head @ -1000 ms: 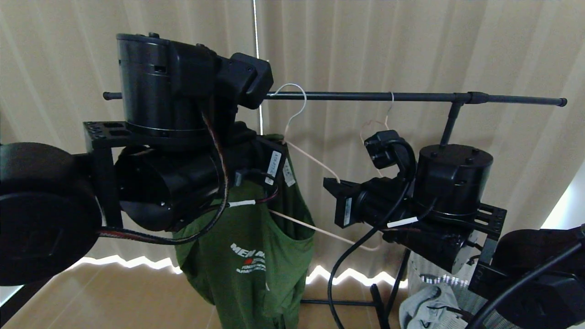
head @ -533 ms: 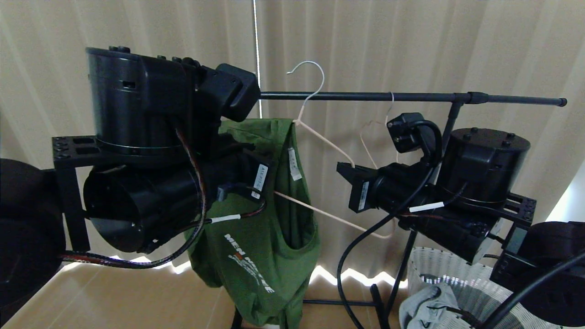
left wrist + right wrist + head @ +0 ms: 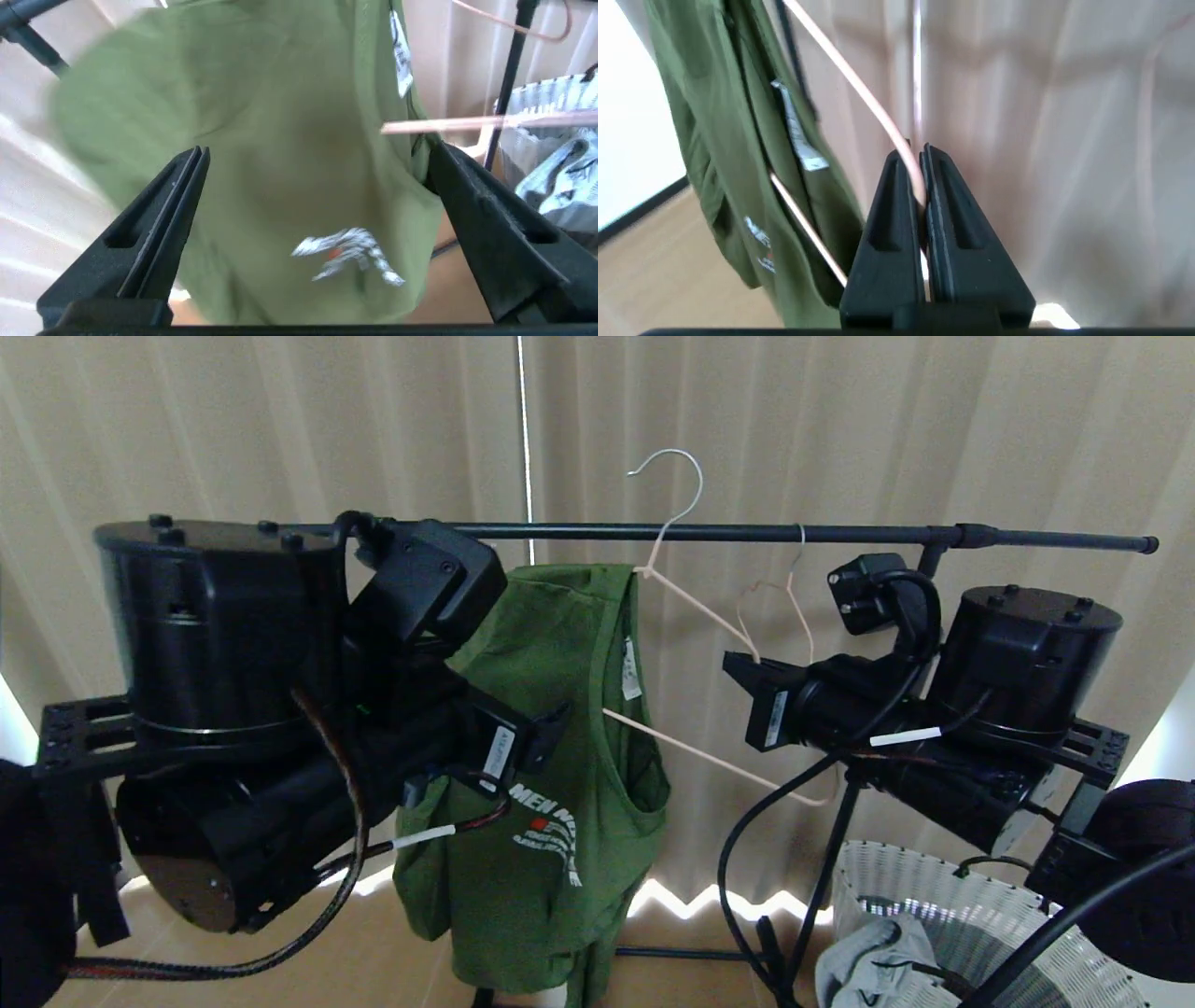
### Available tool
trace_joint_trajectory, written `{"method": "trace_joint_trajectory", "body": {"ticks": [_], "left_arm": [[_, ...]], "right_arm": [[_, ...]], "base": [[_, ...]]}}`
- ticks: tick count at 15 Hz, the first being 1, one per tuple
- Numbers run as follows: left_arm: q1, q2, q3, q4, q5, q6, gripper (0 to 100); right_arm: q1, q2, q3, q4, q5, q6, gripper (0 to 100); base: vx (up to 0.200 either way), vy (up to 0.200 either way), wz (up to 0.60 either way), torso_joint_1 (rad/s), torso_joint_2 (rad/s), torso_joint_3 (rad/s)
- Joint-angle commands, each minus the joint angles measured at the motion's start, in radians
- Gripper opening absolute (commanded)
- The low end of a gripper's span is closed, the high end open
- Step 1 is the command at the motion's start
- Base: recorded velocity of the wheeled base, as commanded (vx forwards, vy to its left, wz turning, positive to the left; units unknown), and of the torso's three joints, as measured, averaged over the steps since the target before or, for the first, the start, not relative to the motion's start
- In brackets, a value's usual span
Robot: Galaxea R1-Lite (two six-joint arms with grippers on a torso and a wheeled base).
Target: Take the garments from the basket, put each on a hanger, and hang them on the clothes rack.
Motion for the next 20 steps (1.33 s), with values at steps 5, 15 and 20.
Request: {"method": "trace_joint_trajectory", "body": {"ticks": [5,15,20], "left_arm": [[0.070,-0.067,0.197,-0.273,-0.001,0.227,100],[0.212,-0.029,0.123,-0.307,-0.244,0.456,100],[0.253,0.010,0.114,-0.308,-0.245,0.499,100]], "right_arm": [[-0.020,-0.088,0.134,-0.005,0.000,-0.066,0],[-0.020,-0.109,0.144,-0.012,0.012,-0.127,0],[0.021,-0.100,0.147,-0.013,0.031,-0.121,0]], "base": [[0.000,0.000,0.00,0.000,0.00,0.000],[0.000,0.000,0.00,0.000,0.00,0.000],[0.000,0.000,0.00,0.000,0.00,0.000]]}}
